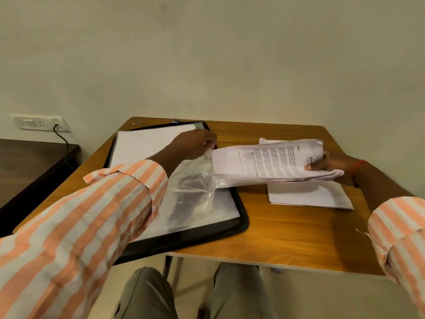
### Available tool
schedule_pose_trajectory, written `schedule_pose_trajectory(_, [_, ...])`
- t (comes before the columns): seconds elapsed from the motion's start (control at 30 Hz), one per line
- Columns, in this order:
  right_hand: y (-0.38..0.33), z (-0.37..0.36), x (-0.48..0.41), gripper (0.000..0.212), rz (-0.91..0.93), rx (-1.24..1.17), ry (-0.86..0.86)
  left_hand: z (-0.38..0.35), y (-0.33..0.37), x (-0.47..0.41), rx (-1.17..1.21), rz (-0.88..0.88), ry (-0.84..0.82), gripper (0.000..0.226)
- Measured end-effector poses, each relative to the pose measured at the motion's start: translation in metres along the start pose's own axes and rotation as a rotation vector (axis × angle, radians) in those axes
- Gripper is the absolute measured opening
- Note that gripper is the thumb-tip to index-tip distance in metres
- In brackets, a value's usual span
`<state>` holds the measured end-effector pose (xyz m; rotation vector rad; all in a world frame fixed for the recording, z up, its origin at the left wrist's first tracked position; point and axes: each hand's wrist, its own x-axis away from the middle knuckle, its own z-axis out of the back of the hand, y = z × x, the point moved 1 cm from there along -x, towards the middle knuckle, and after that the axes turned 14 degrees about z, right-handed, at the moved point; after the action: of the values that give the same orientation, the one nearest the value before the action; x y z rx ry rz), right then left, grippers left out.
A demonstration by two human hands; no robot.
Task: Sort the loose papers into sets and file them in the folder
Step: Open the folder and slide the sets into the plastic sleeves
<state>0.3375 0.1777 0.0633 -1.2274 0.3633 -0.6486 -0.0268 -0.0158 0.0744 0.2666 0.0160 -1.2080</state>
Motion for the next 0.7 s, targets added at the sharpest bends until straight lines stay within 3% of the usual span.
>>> schedule_pose_trajectory(0.27, [-0.017,-0.021,0.000,0.032,0.060,0.065,0.003,-0.003,0.009,-0.004,0.030,0.000,-0.073,0.023])
schedule_pose_trajectory(0.4, [-0.010,-0.022,-0.003,0.027,0.002,-0.023,0.067,-0.008,0.006,0.004,0.082,0.033,-0.123,0.026])
schedule_pose_trajectory(0.57, [0.017,-0.004,-0.013,0.040,-0.123,-0.153,0.131,-0.012,0.011,0.039,0.158,0.017,-0.180,0.015])
schedule_pose_trajectory(0.7, [0.024,-0.006,-0.017,0.044,-0.079,-0.035,0.203,-0.032,0.022,0.083,-0.059,0.052,-0.212,0.046])
